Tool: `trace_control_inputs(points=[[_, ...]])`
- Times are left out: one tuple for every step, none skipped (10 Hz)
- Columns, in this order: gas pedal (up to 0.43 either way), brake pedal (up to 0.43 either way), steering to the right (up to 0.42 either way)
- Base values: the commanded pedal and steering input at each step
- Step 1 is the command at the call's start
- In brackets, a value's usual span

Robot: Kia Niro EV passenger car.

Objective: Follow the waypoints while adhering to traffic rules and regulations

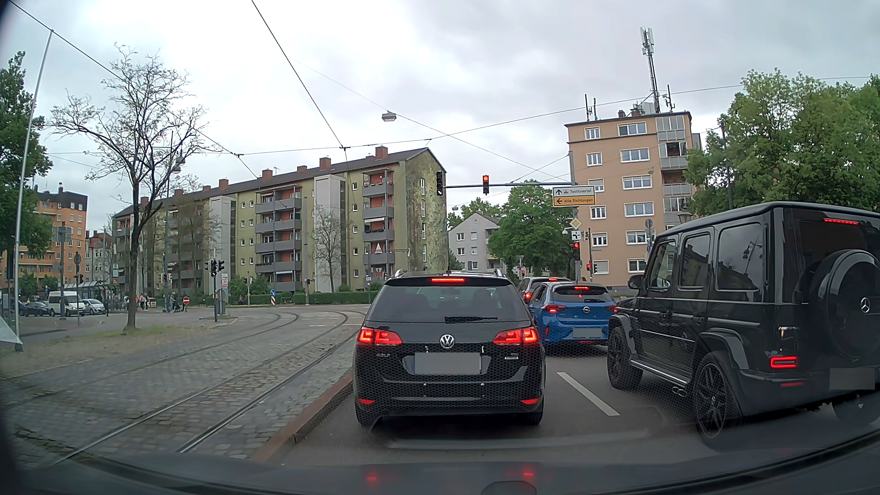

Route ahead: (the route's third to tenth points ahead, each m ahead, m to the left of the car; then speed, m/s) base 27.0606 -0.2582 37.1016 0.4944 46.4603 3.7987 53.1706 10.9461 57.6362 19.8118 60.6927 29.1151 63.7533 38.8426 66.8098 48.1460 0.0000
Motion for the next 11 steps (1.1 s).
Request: trace_control_inputs(points=[[0.0, 0.238, -0.01], [0.0, 0.238, -0.01], [0.0, 0.238, -0.01], [0.0, 0.238, -0.01], [0.0, 0.238, -0.01], [0.0, 0.238, -0.01], [0.0, 0.238, -0.01], [0.0, 0.238, -0.01], [0.0, 0.238, -0.01], [0.0, 0.238, -0.01], [0.0, 0.238, -0.01]])
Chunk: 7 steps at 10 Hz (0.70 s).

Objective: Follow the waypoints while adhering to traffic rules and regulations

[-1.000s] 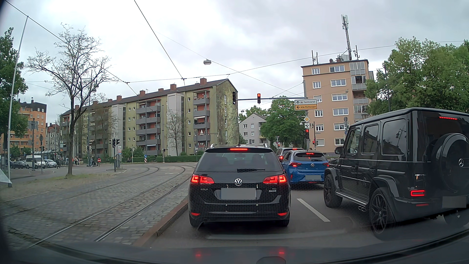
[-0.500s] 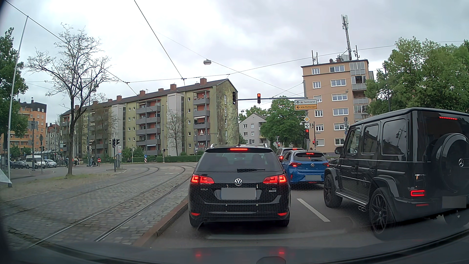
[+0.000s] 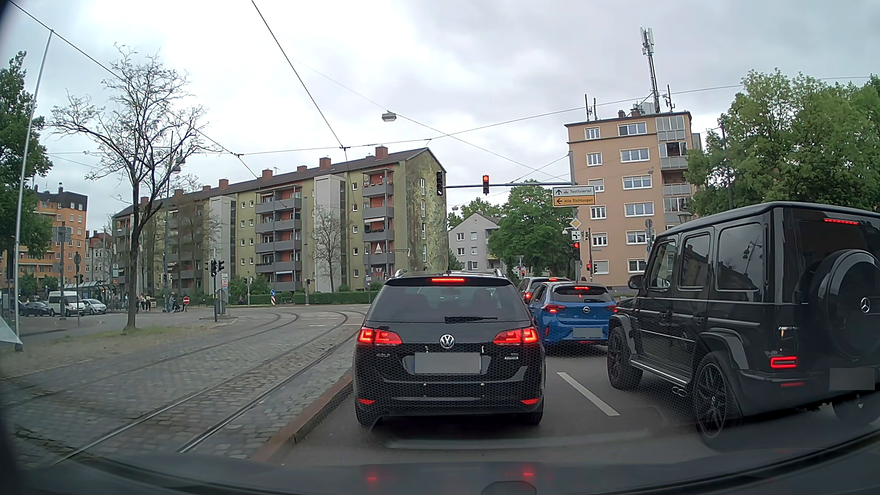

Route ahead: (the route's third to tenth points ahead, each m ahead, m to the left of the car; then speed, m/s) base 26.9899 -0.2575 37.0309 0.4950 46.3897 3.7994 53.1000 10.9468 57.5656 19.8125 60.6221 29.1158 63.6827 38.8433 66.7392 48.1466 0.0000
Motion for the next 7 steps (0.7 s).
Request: trace_control_inputs(points=[[0.0, 0.238, -0.01], [0.0, 0.238, -0.01], [0.0, 0.238, -0.01], [0.0, 0.238, -0.01], [0.0, 0.238, -0.01], [0.0, 0.238, -0.01], [0.0, 0.238, -0.01]])
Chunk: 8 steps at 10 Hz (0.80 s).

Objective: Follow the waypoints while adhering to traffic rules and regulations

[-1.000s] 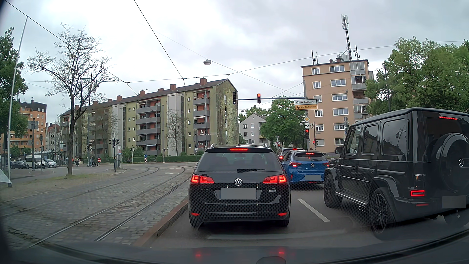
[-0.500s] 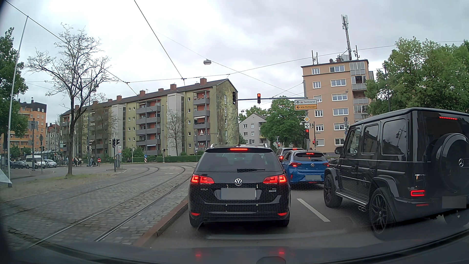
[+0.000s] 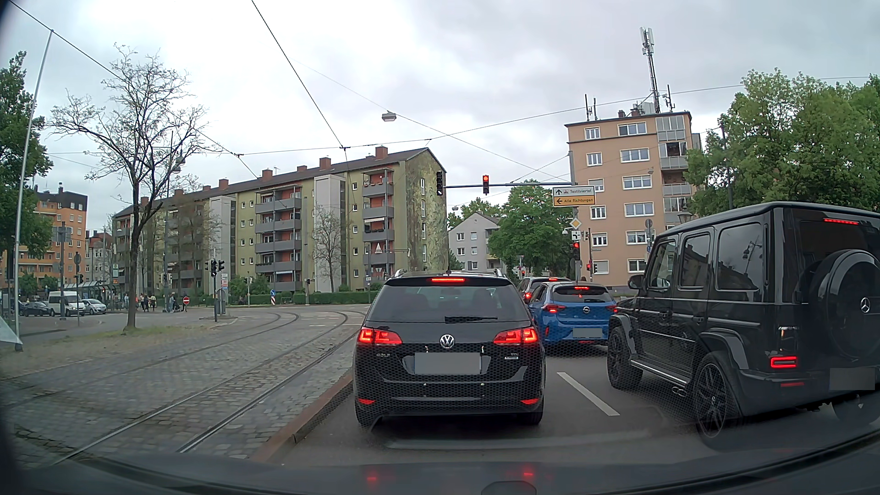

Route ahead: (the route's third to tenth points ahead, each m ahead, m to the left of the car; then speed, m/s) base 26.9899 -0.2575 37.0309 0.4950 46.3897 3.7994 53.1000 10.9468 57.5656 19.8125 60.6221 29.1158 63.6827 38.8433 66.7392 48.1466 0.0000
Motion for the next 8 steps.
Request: trace_control_inputs(points=[[0.0, 0.238, -0.01], [0.0, 0.238, -0.01], [0.0, 0.238, -0.01], [0.0, 0.238, -0.01], [0.0, 0.238, -0.01], [0.0, 0.238, -0.01], [0.0, 0.238, -0.01], [0.0, 0.238, -0.009]])
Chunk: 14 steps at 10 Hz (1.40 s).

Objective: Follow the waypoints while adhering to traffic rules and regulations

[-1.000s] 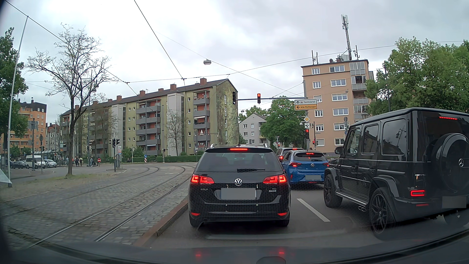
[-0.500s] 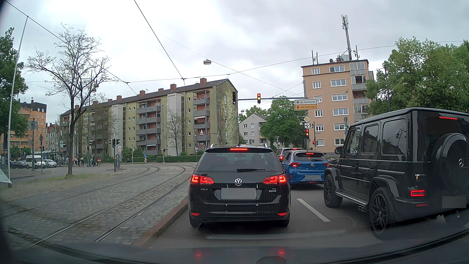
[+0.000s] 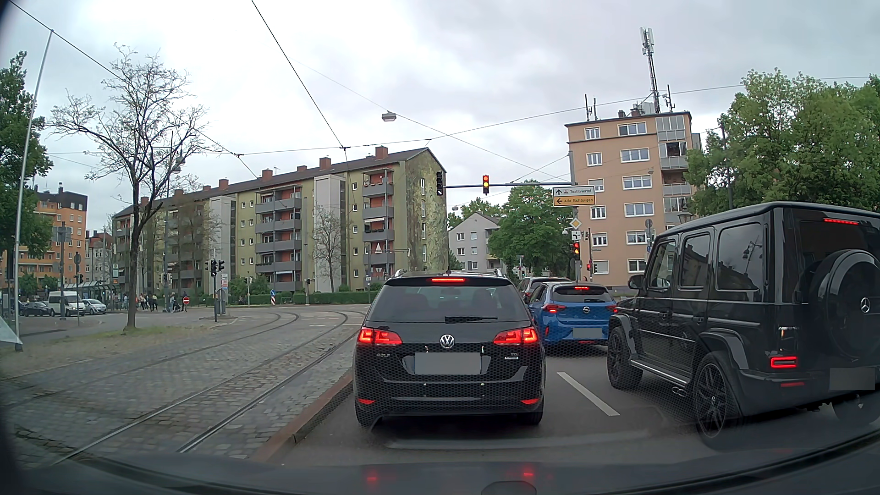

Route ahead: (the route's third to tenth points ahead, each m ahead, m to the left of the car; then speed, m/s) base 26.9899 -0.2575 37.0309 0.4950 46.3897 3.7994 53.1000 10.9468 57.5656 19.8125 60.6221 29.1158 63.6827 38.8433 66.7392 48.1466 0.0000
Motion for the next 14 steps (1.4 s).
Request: trace_control_inputs(points=[[0.0, 0.238, -0.01], [0.0, 0.238, -0.01], [0.0, 0.238, -0.01], [0.0, 0.238, -0.01], [0.0, 0.238, -0.01], [0.0, 0.238, -0.01], [0.0, 0.238, -0.01], [0.0, 0.238, -0.01], [0.0, 0.238, -0.01], [0.0, 0.238, -0.01], [0.0, 0.238, -0.01], [0.0, 0.238, -0.01], [0.0, 0.238, -0.01], [0.0, 0.238, -0.01]])
